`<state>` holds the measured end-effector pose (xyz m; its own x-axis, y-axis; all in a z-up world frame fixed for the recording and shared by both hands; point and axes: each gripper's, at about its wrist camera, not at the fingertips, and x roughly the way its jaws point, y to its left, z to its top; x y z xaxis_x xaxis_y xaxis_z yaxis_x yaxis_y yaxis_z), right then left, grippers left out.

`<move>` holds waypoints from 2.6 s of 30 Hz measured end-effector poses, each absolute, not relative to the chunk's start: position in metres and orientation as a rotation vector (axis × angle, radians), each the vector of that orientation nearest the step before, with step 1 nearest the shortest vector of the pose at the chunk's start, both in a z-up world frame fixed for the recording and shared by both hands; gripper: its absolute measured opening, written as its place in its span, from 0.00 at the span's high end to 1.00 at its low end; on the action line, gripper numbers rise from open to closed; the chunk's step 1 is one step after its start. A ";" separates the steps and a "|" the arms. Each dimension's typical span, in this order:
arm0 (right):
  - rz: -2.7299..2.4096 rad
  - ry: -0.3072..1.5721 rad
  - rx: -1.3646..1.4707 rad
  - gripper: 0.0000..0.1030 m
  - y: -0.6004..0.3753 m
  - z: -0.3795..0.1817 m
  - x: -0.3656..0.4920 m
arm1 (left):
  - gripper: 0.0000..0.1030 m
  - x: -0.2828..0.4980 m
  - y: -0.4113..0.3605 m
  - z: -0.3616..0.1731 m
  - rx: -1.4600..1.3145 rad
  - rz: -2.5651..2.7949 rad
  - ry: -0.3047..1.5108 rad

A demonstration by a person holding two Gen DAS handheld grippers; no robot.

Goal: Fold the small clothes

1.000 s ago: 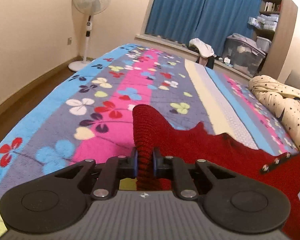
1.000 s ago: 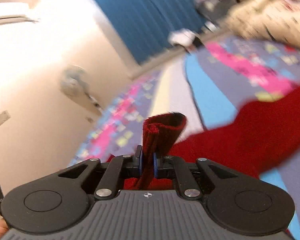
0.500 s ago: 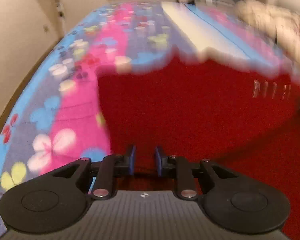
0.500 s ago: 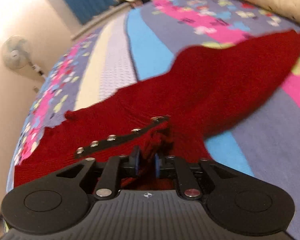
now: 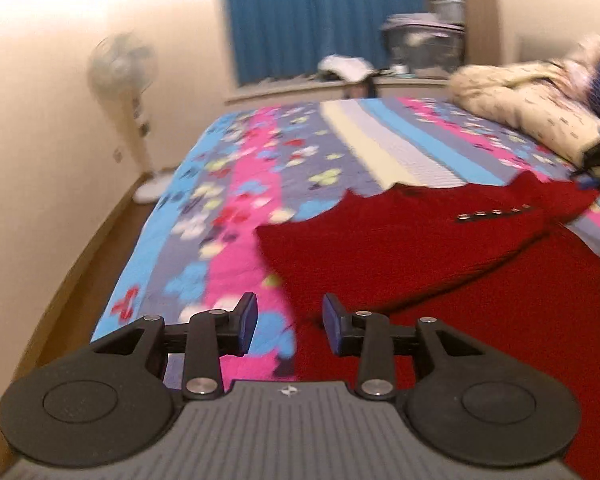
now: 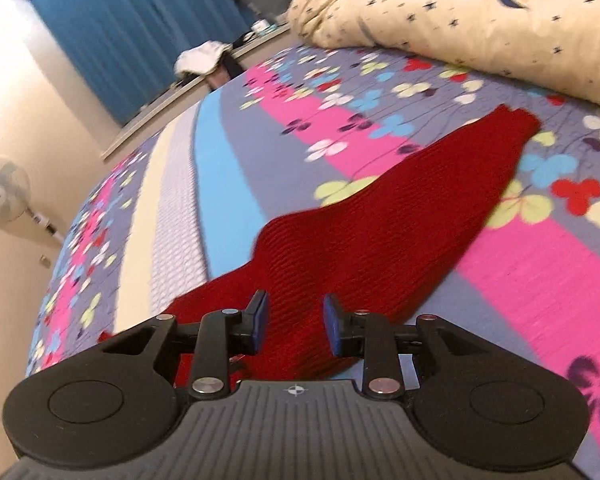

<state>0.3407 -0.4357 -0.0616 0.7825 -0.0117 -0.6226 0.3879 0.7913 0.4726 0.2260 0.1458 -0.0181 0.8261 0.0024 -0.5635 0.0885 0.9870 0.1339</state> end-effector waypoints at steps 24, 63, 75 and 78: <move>-0.477 0.563 0.886 0.61 -0.573 -0.136 0.342 | 0.61 0.265 0.154 -0.024 0.055 -0.003 0.598; -0.495 0.569 0.798 0.84 -0.578 -0.147 0.377 | 0.61 0.270 0.148 -0.031 0.092 -0.021 0.613; -0.030 0.177 0.327 0.87 -0.387 0.006 0.363 | 0.61 0.268 0.148 -0.028 0.091 -0.018 0.597; 0.311 0.135 0.084 0.87 -0.284 0.014 0.338 | 0.61 0.267 0.147 -0.027 0.093 -0.019 0.598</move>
<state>0.3384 -0.2838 0.0142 0.9431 0.3101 -0.1197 -0.2989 0.9487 0.1030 0.2669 0.1466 -0.0275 0.8263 0.0091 -0.5631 0.0448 0.9957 0.0817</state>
